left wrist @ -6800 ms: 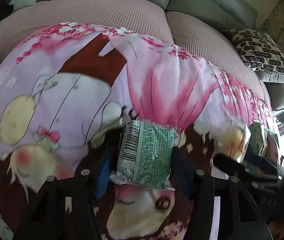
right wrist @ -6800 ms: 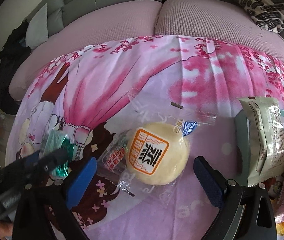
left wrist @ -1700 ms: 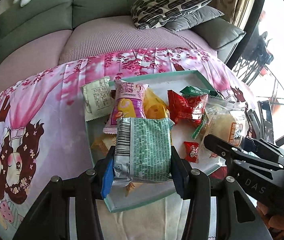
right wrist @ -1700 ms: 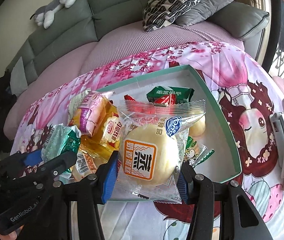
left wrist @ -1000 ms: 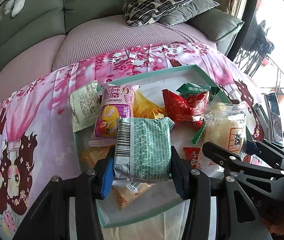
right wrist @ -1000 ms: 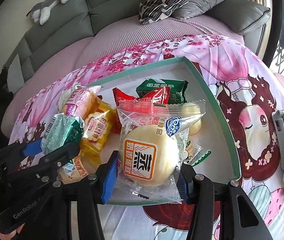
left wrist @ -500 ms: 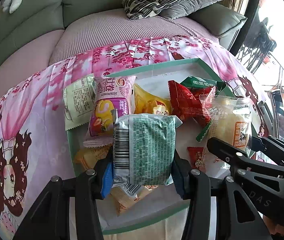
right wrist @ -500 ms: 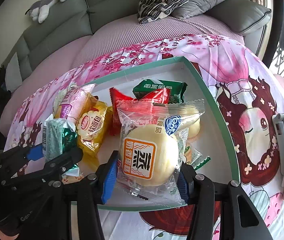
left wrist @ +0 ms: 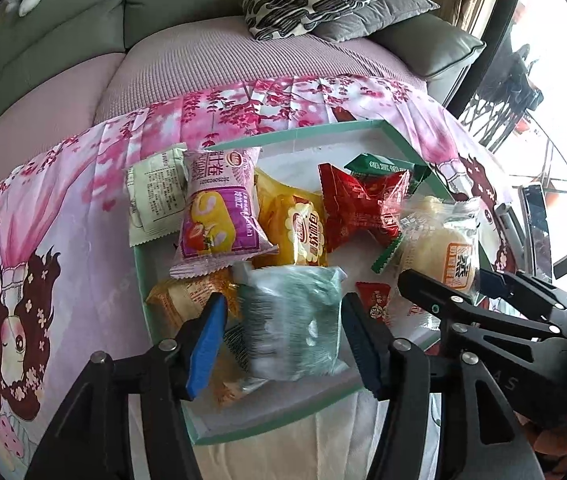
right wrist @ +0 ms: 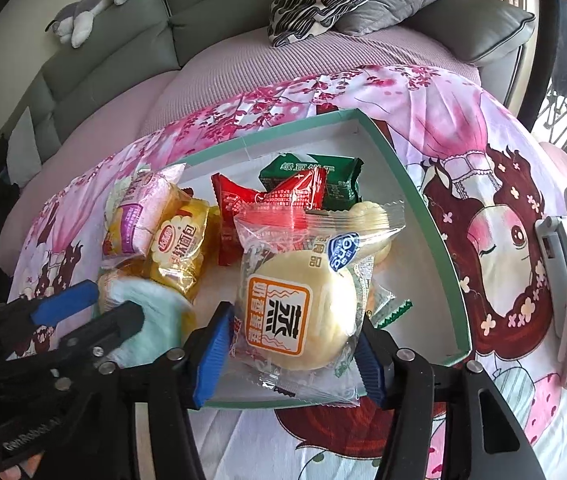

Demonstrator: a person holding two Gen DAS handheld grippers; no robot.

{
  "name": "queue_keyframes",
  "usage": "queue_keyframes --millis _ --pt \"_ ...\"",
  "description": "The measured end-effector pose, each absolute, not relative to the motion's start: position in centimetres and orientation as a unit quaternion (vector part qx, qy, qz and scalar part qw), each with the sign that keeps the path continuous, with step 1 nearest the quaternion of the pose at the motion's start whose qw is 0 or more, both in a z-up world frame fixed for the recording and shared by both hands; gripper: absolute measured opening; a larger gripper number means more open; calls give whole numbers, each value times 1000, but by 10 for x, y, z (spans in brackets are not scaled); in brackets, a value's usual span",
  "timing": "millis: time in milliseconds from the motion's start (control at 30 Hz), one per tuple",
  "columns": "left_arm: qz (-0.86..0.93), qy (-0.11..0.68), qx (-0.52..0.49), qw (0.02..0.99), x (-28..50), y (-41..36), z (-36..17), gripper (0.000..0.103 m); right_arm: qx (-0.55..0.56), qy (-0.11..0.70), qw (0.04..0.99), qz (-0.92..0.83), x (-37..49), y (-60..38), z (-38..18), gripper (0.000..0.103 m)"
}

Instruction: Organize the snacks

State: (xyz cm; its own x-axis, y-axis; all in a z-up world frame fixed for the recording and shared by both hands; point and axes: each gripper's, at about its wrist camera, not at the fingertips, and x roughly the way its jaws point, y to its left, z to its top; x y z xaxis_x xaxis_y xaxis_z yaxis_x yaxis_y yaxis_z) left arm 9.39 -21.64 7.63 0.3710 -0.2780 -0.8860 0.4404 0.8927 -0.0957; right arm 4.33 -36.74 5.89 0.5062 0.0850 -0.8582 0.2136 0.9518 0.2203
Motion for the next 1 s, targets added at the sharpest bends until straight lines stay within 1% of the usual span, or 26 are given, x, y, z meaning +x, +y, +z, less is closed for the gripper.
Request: queue_keyframes --millis 100,200,267,333,400,433,467,533,600,633,733,800,833,1000 --pt "-214 516 73 826 92 -210 81 62 152 496 854 -35 42 -366 60 68" --pt "-207 515 64 829 92 -203 84 64 149 497 854 -32 40 -363 61 69" --pt "-200 512 61 833 92 -199 87 68 147 498 854 -30 40 -361 62 69" --pt "-191 510 58 836 91 -194 89 69 146 497 855 -29 40 -360 63 72" --pt "-181 509 56 840 92 -189 89 70 145 496 856 -28 39 -359 63 85" --pt "-177 508 56 841 92 -187 89 72 144 494 857 -29 39 -359 63 86" --pt "-170 508 55 843 93 -184 88 77 143 492 858 -28 38 -358 63 87" --pt "-158 508 50 845 94 -177 86 82 141 492 858 -28 39 -357 63 90" --pt "-147 509 46 847 95 -172 84 83 141 492 859 -29 39 -357 62 100" --pt "-139 508 45 849 96 -169 83 85 140 490 860 -29 39 -356 62 102" --pt "-115 501 38 857 96 -160 81 91 138 485 863 -28 40 -355 63 103" --pt "-93 497 39 862 97 -155 78 100 138 483 864 -27 40 -355 63 103" --pt "-75 496 41 864 98 -152 75 101 140 483 864 -27 41 -355 63 103" --pt "-58 502 27 863 99 -140 66 101 143 480 865 -26 40 -355 63 103"
